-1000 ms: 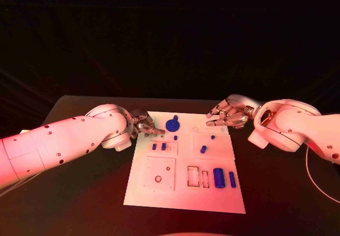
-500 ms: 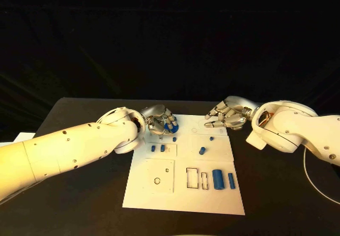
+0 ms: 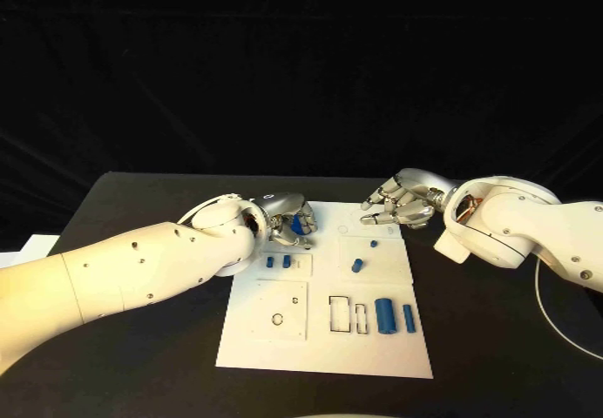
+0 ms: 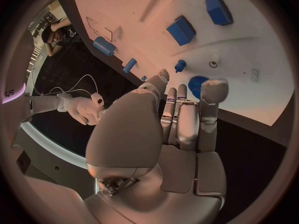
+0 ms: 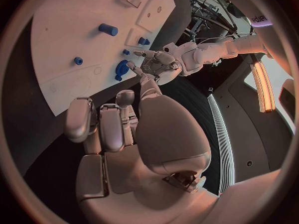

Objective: Assemble the parts on the task board

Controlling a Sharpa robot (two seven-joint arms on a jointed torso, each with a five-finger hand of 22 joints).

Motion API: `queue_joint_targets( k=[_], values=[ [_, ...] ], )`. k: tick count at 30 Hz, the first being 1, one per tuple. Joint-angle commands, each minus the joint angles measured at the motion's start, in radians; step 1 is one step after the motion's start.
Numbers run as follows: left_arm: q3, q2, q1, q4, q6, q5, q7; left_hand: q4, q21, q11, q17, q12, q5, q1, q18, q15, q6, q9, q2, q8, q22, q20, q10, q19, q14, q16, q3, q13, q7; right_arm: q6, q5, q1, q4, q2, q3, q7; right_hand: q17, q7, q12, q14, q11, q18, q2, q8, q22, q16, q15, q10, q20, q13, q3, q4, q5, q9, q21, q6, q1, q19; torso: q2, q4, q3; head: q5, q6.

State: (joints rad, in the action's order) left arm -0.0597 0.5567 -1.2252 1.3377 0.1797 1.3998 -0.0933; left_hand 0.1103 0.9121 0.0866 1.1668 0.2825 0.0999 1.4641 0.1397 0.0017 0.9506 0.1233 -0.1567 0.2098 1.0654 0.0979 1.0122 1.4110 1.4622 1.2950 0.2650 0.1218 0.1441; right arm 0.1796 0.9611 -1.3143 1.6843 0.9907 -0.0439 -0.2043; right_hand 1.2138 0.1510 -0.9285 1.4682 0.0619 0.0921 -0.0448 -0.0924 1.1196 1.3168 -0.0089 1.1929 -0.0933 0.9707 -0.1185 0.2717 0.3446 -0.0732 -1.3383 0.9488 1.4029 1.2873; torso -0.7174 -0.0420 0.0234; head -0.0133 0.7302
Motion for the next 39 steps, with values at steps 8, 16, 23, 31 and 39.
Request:
queue_joint_targets(
  k=[8, 16, 23, 31, 39],
  values=[
    [0.001, -0.046, 0.002, -0.056, -0.062, 0.083, -0.020, -0.004, 0.080, -0.004, 0.014, -0.019, 0.000, 0.004, -0.026, -0.006, 0.032, -0.012, 0.010, -0.017, 0.065, -0.003, 0.032, 0.024, 0.022, 0.025, 0.015, -0.022, -0.007, -0.011, 0.002, 0.001, 0.003, -0.001, 0.000, 0.009, -0.001, -0.002, 0.000, 0.027, -0.001, 0.006, 0.006, -0.005, -0.001, -0.005, -0.005, -0.002, -0.003, 0.000, -0.007, -0.001, 0.003, -0.001, 0.006, 0.006, 0.002, -0.006, 0.001, 0.0005, -0.0008, 0.000, 0.002],
    [0.001, -0.065, 0.002, -0.073, -0.105, 0.094, -0.027, -0.011, 0.170, -0.013, 0.010, -0.029, 0.000, 0.011, -0.042, -0.014, 0.061, -0.020, 0.011, -0.031, 0.137, -0.010, 0.084, 0.048, 0.027, 0.033, 0.048, -0.032, -0.011, -0.011, 0.002, 0.001, 0.003, -0.002, 0.000, 0.009, -0.001, -0.002, -0.001, 0.027, -0.001, 0.007, 0.006, -0.005, -0.002, -0.005, -0.005, -0.002, -0.003, 0.001, -0.008, -0.001, 0.004, -0.001, 0.006, 0.006, 0.004, -0.007, 0.002, -0.0006, -0.0007, -0.001, 0.004],
    [0.001, -0.069, 0.003, -0.070, -0.121, 0.096, -0.026, -0.014, 0.218, -0.018, -0.002, -0.037, -0.001, 0.006, -0.050, -0.018, 0.077, -0.025, 0.007, -0.039, 0.176, -0.014, 0.107, 0.058, 0.029, 0.032, 0.063, -0.036, -0.014, -0.012, 0.002, 0.001, 0.003, -0.002, 0.000, 0.010, -0.001, -0.002, -0.002, 0.027, -0.001, 0.007, 0.007, -0.005, -0.002, -0.005, -0.005, -0.001, -0.003, 0.001, -0.008, -0.001, 0.004, -0.001, 0.006, 0.006, 0.004, -0.007, 0.002, -0.0010, -0.0004, -0.002, 0.005],
    [0.001, -0.070, 0.003, -0.069, -0.131, 0.099, -0.038, -0.015, 0.238, -0.020, -0.007, -0.040, -0.001, 0.004, -0.054, -0.019, 0.084, -0.027, 0.005, -0.043, 0.193, -0.016, 0.121, 0.062, 0.030, 0.031, 0.071, -0.037, -0.014, -0.013, 0.002, 0.001, 0.003, -0.002, 0.000, 0.009, -0.001, -0.002, -0.002, 0.027, -0.001, 0.007, 0.007, -0.005, -0.002, -0.005, -0.005, -0.001, -0.003, 0.001, -0.008, -0.001, 0.004, -0.001, 0.006, 0.006, 0.004, -0.007, 0.002, -0.0009, -0.0001, -0.003, 0.005],
    [0.001, -0.070, 0.003, -0.070, -0.145, 0.100, -0.052, -0.020, 0.247, -0.012, -0.017, -0.069, -0.001, -0.001, -0.056, -0.014, 0.086, -0.035, -0.003, -0.058, 0.202, -0.014, 0.099, 0.061, 0.029, 0.030, 0.085, -0.046, -0.010, -0.015, 0.002, 0.001, 0.003, -0.002, 0.000, 0.009, -0.001, -0.002, -0.002, 0.027, -0.001, 0.007, 0.007, -0.005, -0.002, -0.005, -0.005, -0.001, -0.003, 0.001, -0.008, -0.001, 0.004, -0.001, 0.006, 0.006, 0.004, -0.007, 0.001, -0.0007, -0.0001, -0.003, 0.006]
  ],
)
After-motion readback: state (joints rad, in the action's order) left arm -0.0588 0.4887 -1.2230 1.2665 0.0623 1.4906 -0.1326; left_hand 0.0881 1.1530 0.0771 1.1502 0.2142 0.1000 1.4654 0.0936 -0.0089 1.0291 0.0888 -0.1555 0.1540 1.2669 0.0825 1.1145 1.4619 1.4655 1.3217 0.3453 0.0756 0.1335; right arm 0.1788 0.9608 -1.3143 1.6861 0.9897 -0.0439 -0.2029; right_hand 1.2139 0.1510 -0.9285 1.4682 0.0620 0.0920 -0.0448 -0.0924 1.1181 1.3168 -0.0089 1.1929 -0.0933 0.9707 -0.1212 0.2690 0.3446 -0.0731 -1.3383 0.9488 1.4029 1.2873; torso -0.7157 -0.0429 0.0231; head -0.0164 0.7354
